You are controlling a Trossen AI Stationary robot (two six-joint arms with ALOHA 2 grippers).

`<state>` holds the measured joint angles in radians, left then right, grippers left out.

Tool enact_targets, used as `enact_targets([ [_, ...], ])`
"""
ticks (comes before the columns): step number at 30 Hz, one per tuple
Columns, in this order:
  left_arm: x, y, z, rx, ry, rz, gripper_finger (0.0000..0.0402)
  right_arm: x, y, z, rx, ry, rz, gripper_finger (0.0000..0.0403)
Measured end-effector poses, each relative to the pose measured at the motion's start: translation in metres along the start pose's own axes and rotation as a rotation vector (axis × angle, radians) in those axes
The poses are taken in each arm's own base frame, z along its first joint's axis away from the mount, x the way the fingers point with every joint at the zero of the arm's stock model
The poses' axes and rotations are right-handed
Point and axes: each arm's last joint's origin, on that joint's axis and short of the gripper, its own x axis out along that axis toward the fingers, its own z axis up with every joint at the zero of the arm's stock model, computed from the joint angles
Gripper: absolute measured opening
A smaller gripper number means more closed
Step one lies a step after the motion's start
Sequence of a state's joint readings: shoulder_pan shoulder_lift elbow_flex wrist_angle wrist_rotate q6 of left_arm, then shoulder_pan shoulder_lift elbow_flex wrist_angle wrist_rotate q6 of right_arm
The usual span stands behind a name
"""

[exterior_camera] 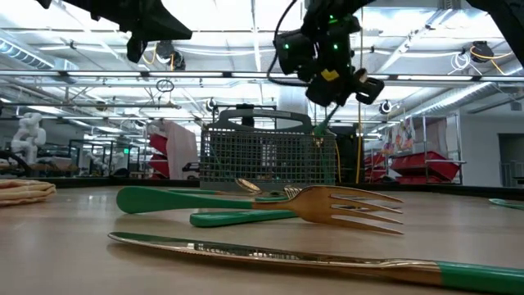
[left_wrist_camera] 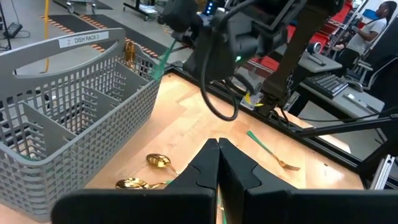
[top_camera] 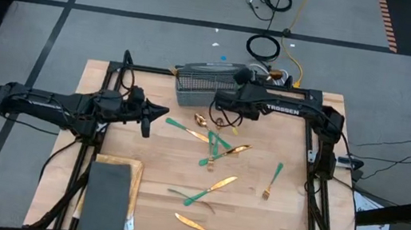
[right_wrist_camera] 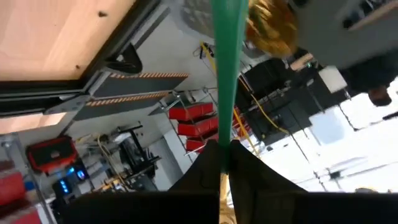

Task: Sort silverware
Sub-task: Put the green spoon into the silverware basket

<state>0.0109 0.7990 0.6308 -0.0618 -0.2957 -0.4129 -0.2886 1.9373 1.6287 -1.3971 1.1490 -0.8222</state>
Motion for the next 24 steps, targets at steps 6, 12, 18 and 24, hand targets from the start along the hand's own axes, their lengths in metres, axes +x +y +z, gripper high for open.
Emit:
enact_targets([
  [6,0.000,0.000,0.000,0.000,0.001,-0.003,0.0006,0.010,-0.005,0.005,-0.026,-0.015,-0.010,0.0000],
  [12,0.000,0.000,0.000,-0.025,0.002,-0.004,0.0006,0.013,-0.011,0.001,-0.025,0.034,-0.044,0.0000],
  [18,0.000,0.000,-0.001,-0.025,0.009,-0.008,0.0006,0.004,-0.021,-0.009,0.047,0.024,-0.059,0.0000],
  [24,0.000,0.000,-0.001,-0.023,0.016,-0.005,0.0006,0.027,-0.032,-0.009,0.082,-0.047,-0.001,0.0000],
])
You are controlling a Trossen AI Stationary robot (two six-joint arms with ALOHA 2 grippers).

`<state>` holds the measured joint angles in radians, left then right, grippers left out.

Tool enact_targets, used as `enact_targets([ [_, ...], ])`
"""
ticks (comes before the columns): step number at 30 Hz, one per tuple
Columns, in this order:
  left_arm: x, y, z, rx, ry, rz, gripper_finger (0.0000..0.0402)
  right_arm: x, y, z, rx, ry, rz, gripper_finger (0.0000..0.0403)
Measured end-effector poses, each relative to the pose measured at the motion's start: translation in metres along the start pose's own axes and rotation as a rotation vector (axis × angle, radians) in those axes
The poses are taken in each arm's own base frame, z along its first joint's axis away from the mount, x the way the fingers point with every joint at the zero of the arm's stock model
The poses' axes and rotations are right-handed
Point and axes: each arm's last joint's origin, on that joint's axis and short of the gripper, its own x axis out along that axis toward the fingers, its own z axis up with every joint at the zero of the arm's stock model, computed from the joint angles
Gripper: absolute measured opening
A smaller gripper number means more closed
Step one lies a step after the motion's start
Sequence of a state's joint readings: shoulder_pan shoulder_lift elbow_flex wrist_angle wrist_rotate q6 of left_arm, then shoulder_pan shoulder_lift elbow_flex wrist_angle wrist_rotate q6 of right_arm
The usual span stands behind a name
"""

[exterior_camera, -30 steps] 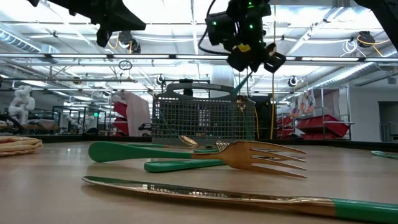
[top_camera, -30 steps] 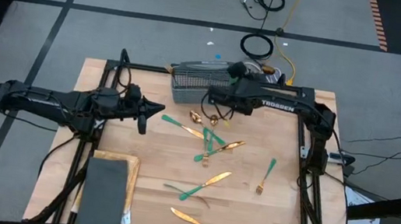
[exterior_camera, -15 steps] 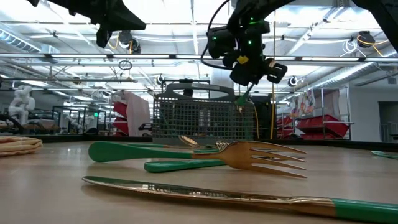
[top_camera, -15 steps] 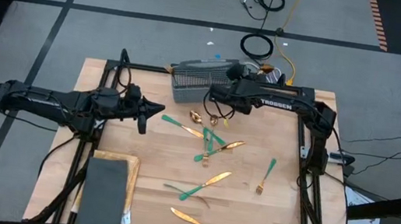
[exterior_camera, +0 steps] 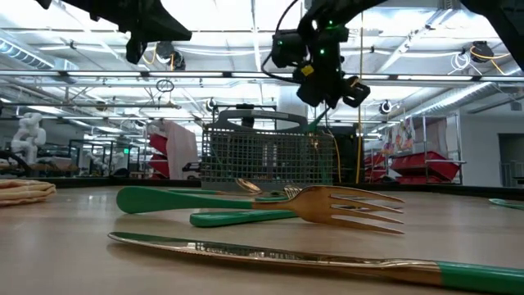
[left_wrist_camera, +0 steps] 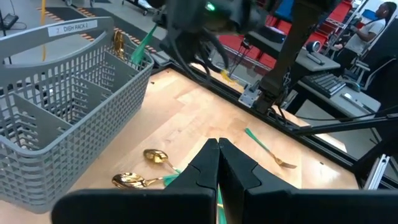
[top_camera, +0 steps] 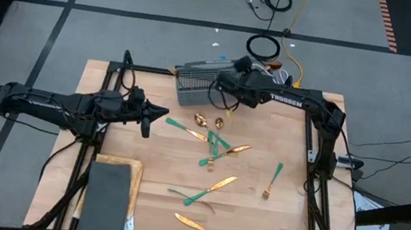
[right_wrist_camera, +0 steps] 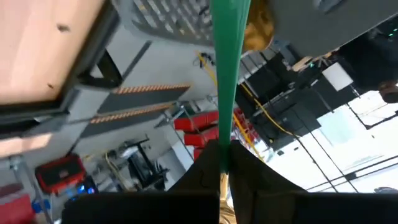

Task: Sort silverware
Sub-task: Put the green spoon into the silverware basket

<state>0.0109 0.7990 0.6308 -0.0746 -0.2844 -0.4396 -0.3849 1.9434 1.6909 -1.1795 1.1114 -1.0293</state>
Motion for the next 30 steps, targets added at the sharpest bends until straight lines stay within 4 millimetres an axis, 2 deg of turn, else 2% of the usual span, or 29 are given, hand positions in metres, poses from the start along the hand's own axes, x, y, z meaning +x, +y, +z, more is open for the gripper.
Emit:
enact_targets([
  [7,0.000,0.002,-0.004,0.012,0.037,0.017,0.0006,0.023,-0.007,-0.007,-0.070,0.073,0.011,0.0000],
  [18,0.000,0.002,-0.004,0.014,0.041,0.022,0.0006,0.021,-0.005,-0.004,-0.137,0.011,0.036,0.0000],
  [30,0.000,0.001,-0.005,0.009,0.043,0.020,0.0006,0.030,0.001,0.020,-0.204,0.007,0.054,0.0004],
])
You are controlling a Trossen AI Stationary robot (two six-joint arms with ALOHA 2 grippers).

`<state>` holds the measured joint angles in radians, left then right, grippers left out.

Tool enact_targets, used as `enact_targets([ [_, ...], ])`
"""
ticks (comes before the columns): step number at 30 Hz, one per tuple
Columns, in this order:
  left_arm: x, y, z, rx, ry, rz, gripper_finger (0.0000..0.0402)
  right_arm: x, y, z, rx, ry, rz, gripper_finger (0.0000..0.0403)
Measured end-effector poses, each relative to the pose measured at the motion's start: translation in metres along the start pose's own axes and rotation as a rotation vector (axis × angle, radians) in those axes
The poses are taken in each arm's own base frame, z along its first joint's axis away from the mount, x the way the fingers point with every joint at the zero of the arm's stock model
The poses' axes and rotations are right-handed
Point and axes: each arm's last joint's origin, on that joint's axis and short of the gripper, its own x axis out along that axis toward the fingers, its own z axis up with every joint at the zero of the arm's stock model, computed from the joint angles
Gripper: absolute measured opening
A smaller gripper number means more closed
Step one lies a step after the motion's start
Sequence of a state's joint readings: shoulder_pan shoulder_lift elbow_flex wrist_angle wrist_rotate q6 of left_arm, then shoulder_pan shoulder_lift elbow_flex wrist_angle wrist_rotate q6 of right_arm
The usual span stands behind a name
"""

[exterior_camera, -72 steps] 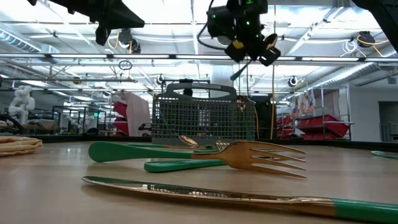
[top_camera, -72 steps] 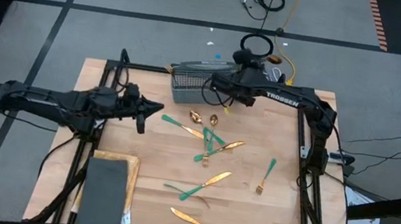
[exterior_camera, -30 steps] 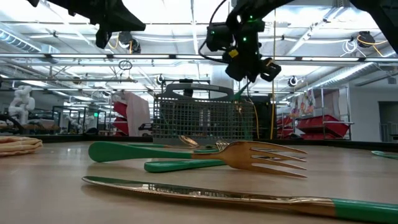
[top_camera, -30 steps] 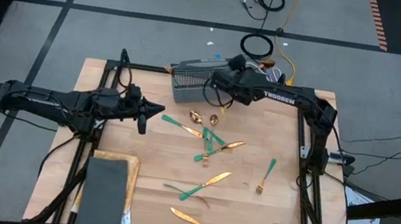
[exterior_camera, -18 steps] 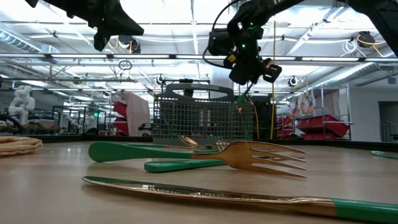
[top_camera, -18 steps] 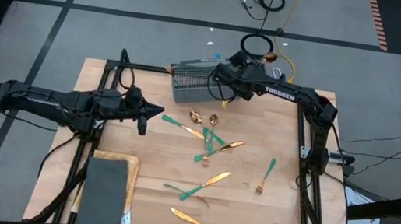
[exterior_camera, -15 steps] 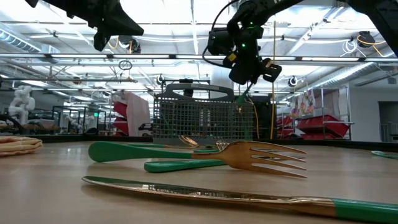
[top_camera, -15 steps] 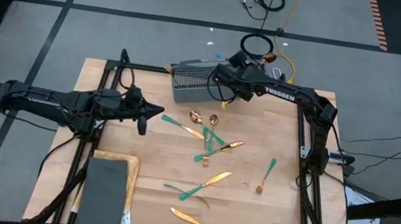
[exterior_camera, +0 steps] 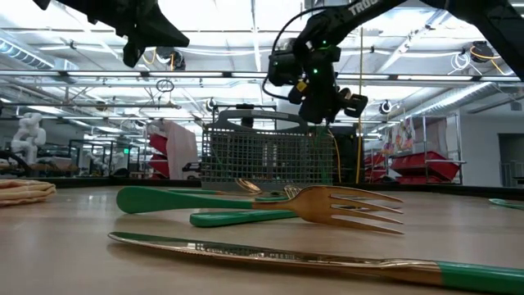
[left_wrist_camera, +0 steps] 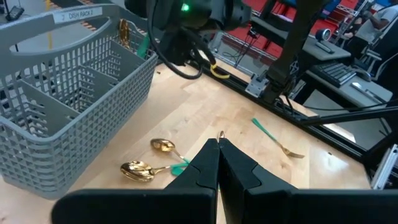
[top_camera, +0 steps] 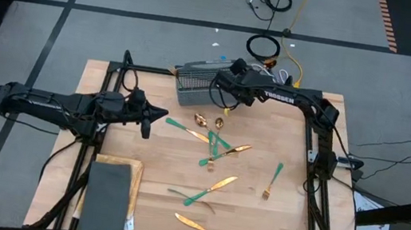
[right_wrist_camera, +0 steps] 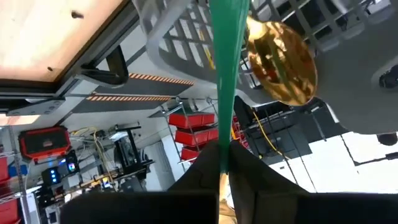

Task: Sort silverware
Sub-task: Put the green spoon into the silverware basket, then put the green fork into the silverware basket

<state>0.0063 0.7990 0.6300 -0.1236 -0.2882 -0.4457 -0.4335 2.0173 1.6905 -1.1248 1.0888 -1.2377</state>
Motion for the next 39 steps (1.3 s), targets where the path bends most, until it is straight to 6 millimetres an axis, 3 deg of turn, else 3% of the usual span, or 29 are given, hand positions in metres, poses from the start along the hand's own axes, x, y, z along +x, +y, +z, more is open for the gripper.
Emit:
enact_targets([
  [15,-0.001,-0.003,-0.001,-0.015,0.008,-0.018,0.0006,-0.006,0.003,0.003,0.161,0.025,-0.014,0.0142],
  [19,-0.001,-0.003,-0.001,-0.020,0.007,-0.017,0.0006,-0.010,0.002,0.001,0.259,0.116,-0.076,0.0159],
  [24,0.002,-0.003,-0.003,-0.064,0.003,0.018,0.0006,-0.027,0.003,-0.014,0.382,0.087,-0.114,0.0160],
  [30,0.027,-0.001,-0.020,-0.042,0.098,0.126,0.0006,-0.052,0.006,-0.040,0.569,0.021,-0.157,0.0158],
  [39,0.095,0.019,-0.036,-0.030,0.072,0.224,0.0006,-0.090,0.018,-0.086,0.913,-0.088,-0.226,0.0158],
])
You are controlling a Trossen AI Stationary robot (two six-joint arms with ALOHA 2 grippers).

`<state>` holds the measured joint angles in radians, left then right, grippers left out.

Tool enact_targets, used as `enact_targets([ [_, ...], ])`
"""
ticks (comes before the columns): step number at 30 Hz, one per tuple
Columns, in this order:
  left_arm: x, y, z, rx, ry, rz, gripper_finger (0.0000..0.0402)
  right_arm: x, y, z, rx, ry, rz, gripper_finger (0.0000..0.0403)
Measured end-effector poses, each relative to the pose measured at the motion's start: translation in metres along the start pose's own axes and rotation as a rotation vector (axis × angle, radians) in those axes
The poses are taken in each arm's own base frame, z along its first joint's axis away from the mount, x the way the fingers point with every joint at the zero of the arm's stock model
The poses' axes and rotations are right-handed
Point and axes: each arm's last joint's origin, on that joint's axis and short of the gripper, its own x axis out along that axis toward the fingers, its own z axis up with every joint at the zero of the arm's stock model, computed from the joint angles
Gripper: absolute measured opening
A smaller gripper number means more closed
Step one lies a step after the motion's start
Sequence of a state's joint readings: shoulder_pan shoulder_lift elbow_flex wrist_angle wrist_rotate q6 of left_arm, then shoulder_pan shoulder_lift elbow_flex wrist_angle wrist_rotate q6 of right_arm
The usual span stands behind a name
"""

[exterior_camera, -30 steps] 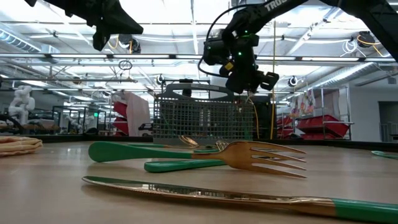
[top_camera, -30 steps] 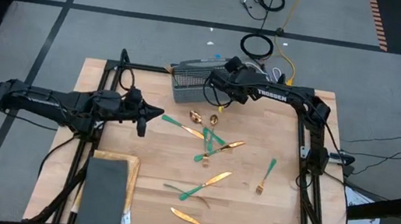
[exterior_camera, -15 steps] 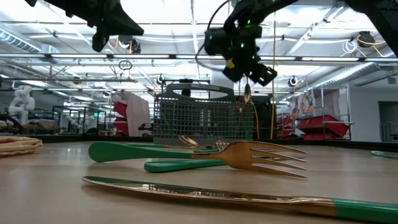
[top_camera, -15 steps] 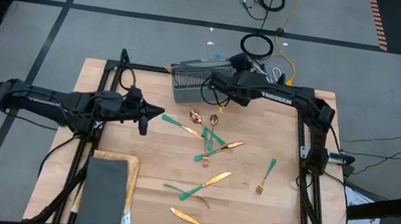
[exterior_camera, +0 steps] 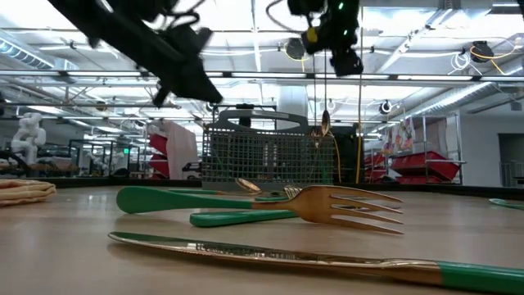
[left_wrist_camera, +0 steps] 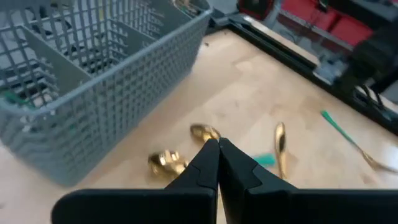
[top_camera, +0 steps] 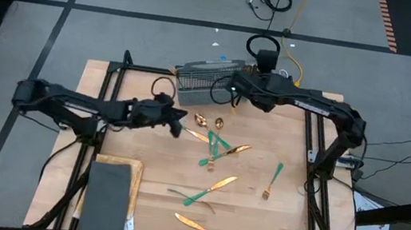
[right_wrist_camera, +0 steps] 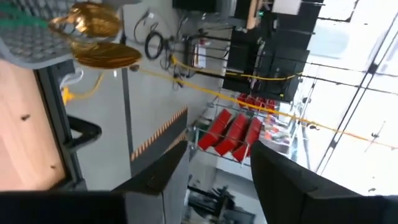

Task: Sort silverware
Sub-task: Put the green fork into the silverware basket

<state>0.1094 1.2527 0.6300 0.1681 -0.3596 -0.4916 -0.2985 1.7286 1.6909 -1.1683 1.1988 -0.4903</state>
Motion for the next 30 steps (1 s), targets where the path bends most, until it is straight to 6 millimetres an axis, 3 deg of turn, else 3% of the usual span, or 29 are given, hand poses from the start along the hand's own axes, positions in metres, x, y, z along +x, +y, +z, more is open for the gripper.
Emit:
enact_targets([
  [5,0.032,0.016,-0.007,-0.006,0.009,0.042,0.0006,-0.023,-0.012,-0.019,0.096,-0.056,-0.008,0.0157],
  [11,0.057,0.039,-0.015,-0.023,0.033,0.131,0.0006,-0.049,-0.020,-0.036,0.265,-0.131,-0.004,0.0157],
  [14,0.064,0.048,-0.016,-0.031,0.036,0.161,0.0006,-0.060,-0.018,-0.039,0.276,-0.174,0.035,0.0157],
  [23,0.070,0.076,-0.010,-0.044,0.029,0.255,0.0006,-0.080,0.000,-0.035,0.330,-0.301,0.399,0.0157],
  [30,0.072,0.095,0.002,-0.064,-0.030,0.300,0.0006,-0.088,0.005,-0.035,0.438,-0.300,0.499,0.0157],
])
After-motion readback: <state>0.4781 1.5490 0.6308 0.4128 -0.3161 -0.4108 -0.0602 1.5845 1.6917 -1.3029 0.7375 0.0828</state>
